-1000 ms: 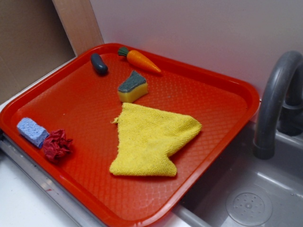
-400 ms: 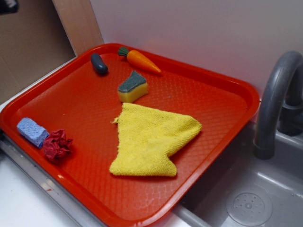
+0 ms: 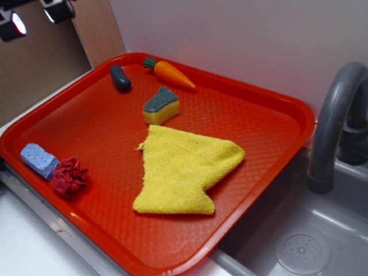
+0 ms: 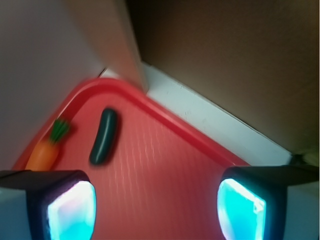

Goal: Grab the plastic pickle.

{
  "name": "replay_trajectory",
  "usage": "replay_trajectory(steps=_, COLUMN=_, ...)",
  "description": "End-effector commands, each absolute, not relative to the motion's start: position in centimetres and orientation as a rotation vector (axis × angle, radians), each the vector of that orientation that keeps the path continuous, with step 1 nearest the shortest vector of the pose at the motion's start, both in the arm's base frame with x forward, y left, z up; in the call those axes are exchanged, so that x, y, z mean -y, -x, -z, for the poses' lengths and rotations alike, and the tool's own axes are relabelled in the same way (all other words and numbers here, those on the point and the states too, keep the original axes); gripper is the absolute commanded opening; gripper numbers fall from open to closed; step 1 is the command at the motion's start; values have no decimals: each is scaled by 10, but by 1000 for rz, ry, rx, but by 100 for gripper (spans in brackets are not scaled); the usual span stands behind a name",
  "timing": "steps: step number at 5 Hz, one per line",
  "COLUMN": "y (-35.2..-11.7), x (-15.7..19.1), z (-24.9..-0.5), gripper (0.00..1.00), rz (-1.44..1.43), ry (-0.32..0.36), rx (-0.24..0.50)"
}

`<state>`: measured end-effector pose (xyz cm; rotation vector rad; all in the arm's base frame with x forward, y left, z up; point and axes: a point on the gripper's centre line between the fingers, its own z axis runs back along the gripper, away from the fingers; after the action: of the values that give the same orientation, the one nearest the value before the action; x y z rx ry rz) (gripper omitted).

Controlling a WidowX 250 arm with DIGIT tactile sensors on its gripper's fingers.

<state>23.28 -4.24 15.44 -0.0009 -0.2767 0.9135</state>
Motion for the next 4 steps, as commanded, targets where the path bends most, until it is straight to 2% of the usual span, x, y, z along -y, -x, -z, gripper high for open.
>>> replay_trajectory(steps=1, y=-278, x=33, z=-114, gripper=100, rz=-981, ry=19, rx=351)
replay_trajectory(steps=2, y=-294, x=38, z=-89, gripper=100, rz=-960, ry=-34, rx=355)
replay_trajectory(steps=4, y=-317, x=51, z=-50, gripper=100, rz=-935, ry=-51, rx=325)
